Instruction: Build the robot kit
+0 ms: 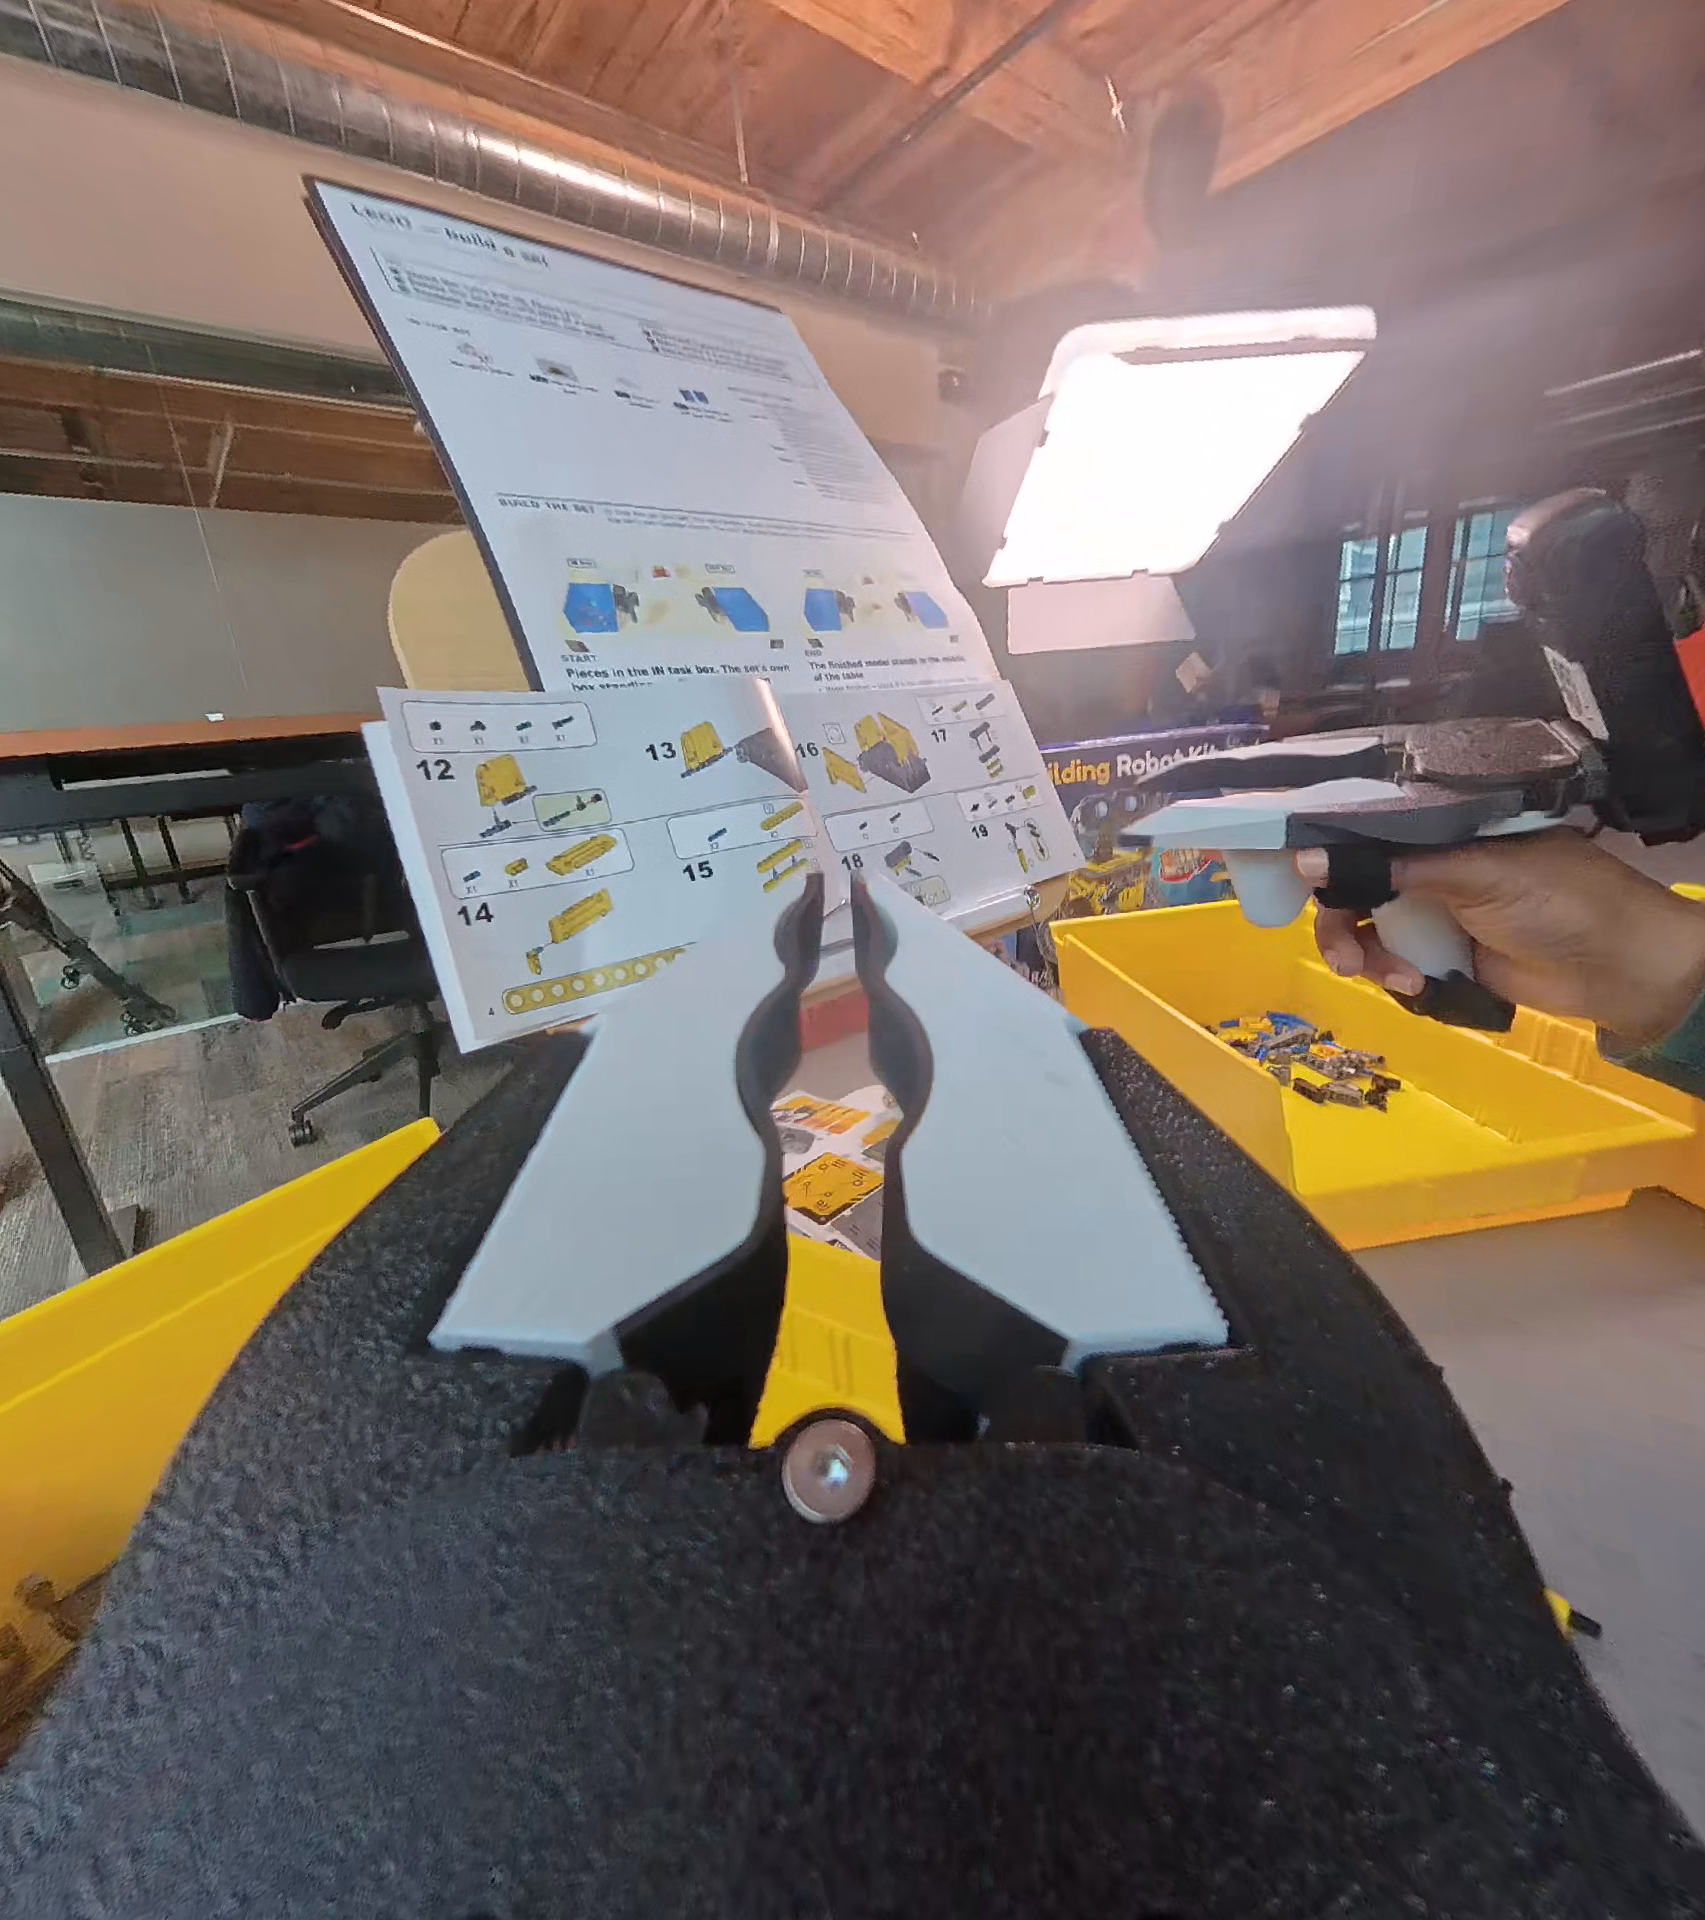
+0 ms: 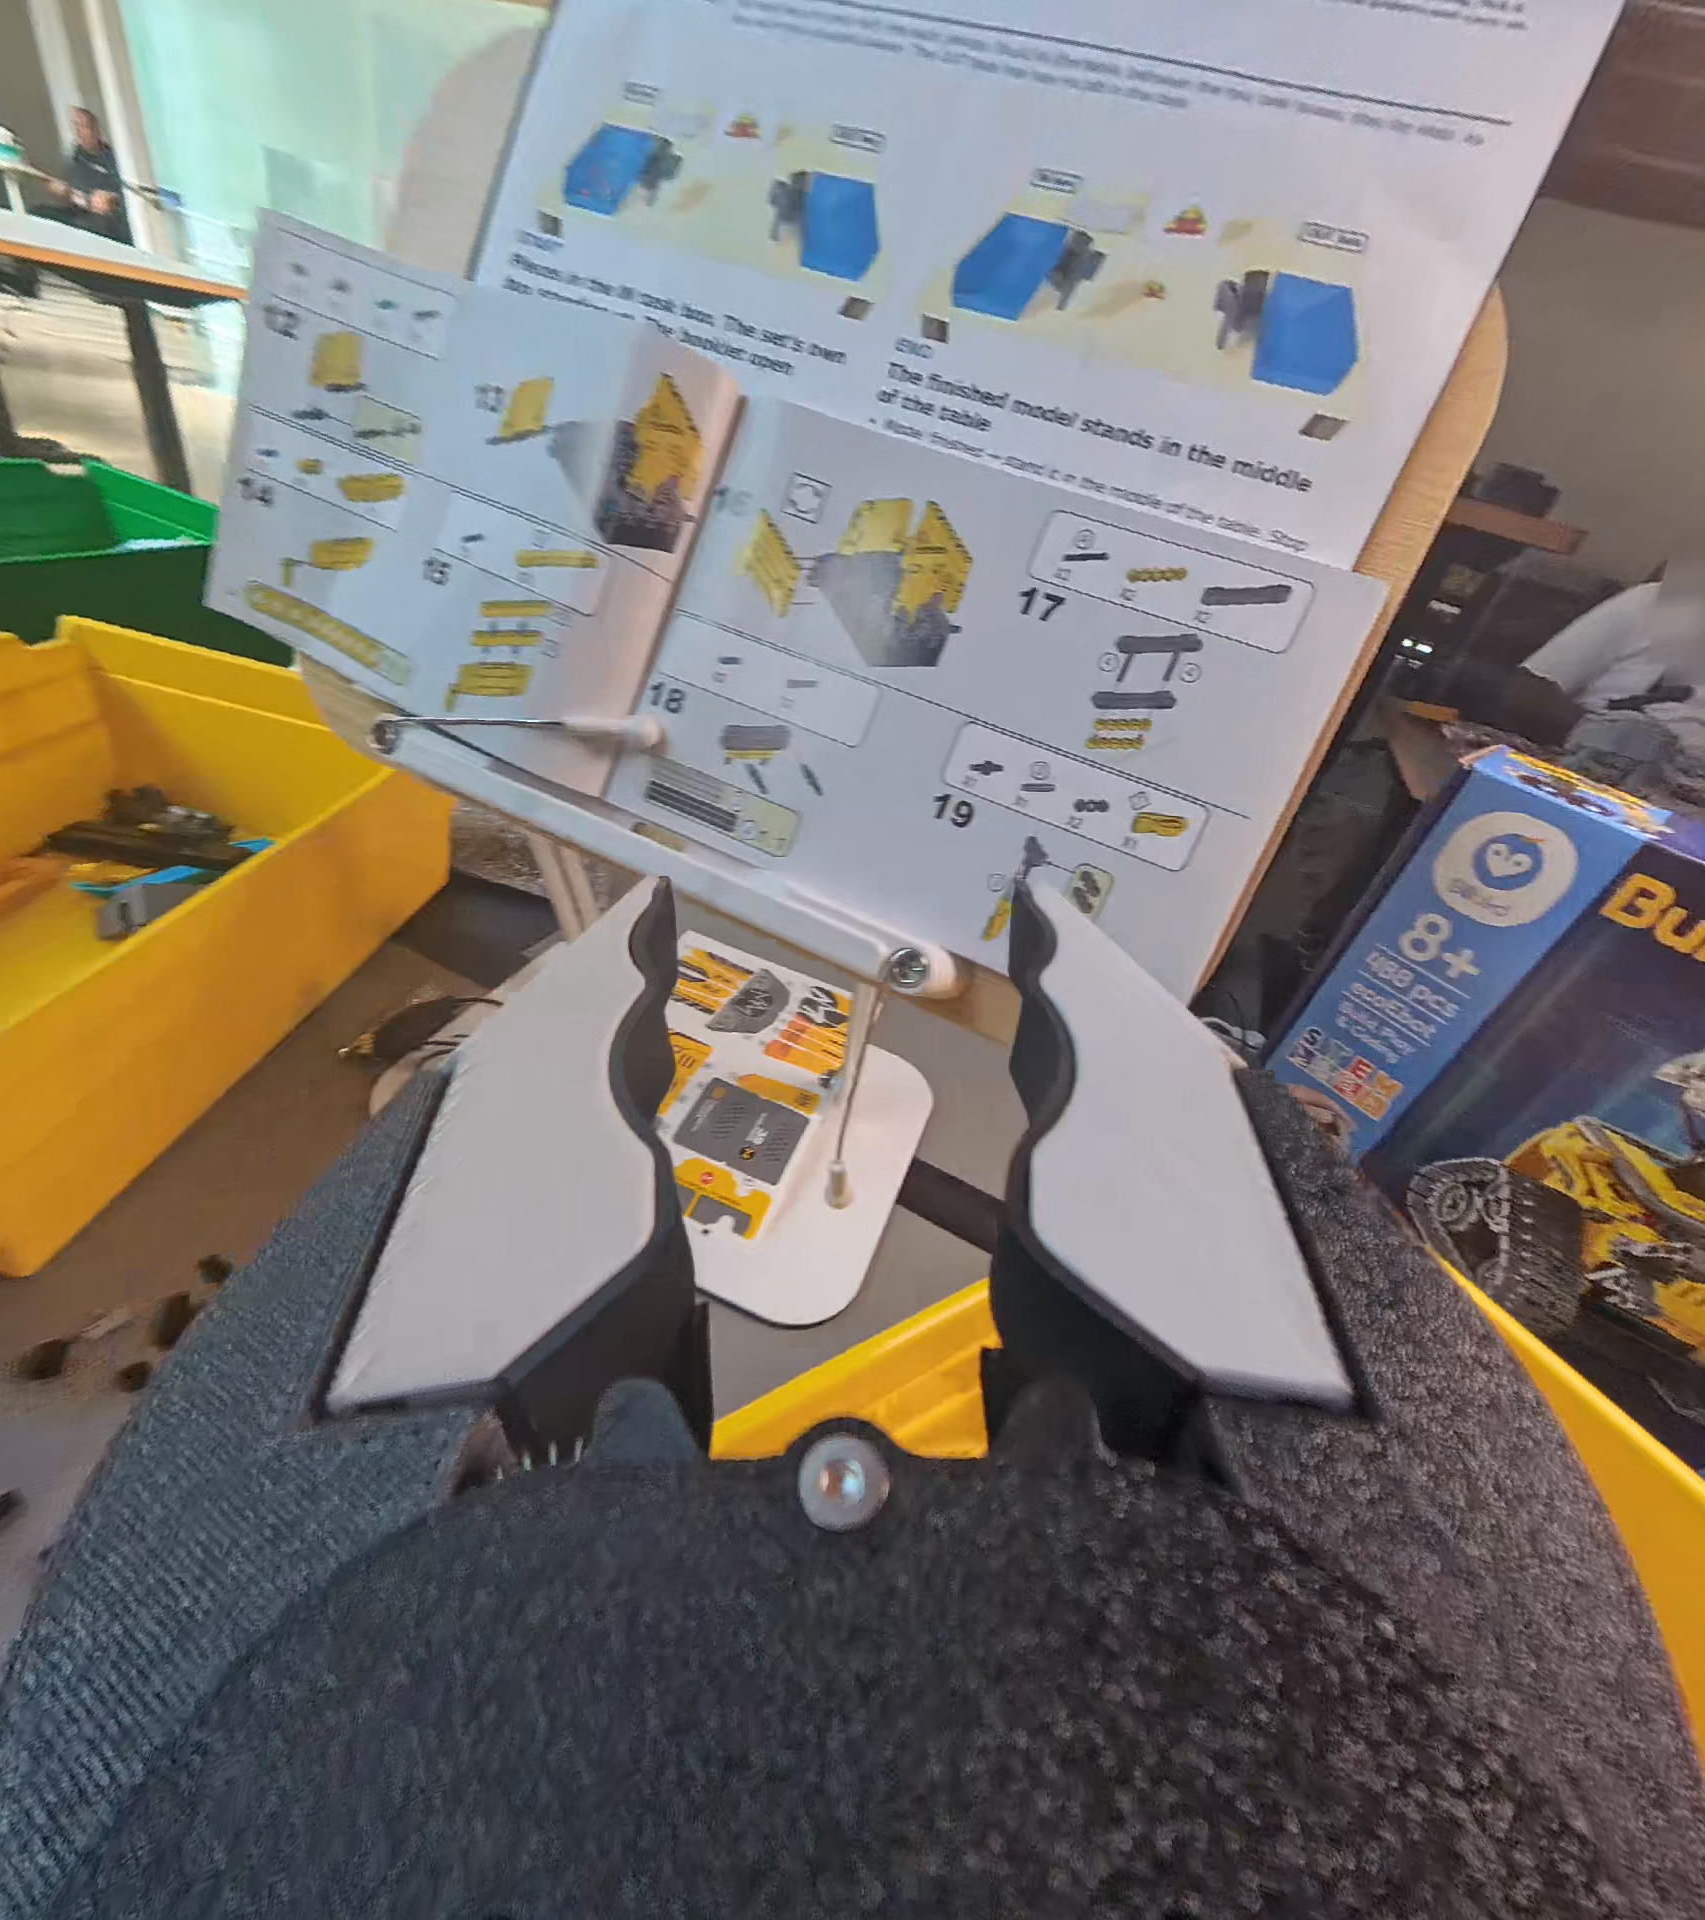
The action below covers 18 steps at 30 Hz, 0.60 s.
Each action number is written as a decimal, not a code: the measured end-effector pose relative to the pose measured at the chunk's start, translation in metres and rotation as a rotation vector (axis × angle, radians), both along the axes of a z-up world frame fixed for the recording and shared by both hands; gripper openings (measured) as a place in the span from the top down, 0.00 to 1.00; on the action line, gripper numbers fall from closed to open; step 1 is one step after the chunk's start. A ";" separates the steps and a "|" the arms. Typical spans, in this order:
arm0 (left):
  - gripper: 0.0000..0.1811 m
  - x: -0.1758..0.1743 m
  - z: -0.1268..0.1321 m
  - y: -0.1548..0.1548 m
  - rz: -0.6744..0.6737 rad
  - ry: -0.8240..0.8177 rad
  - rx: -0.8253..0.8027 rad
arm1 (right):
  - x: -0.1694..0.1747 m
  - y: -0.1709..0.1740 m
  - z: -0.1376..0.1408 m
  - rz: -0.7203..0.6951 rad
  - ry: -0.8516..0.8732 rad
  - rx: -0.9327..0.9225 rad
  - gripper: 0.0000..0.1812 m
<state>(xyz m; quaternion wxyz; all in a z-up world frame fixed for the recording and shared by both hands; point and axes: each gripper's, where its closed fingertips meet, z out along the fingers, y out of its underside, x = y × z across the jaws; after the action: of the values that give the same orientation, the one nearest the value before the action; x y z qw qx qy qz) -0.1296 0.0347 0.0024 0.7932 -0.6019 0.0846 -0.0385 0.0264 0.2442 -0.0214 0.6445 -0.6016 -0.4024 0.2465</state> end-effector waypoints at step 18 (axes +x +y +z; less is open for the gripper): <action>0.88 0.004 -0.063 0.198 0.209 0.728 -0.499 | -0.040 0.078 -0.019 -0.278 -0.104 -0.042 0.49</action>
<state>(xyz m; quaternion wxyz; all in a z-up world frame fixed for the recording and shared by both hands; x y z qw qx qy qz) -0.1253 0.2329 -0.0610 0.5421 -0.7543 0.2847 0.2367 -0.0136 0.3227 -0.0401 0.6381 -0.6768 -0.3427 0.1315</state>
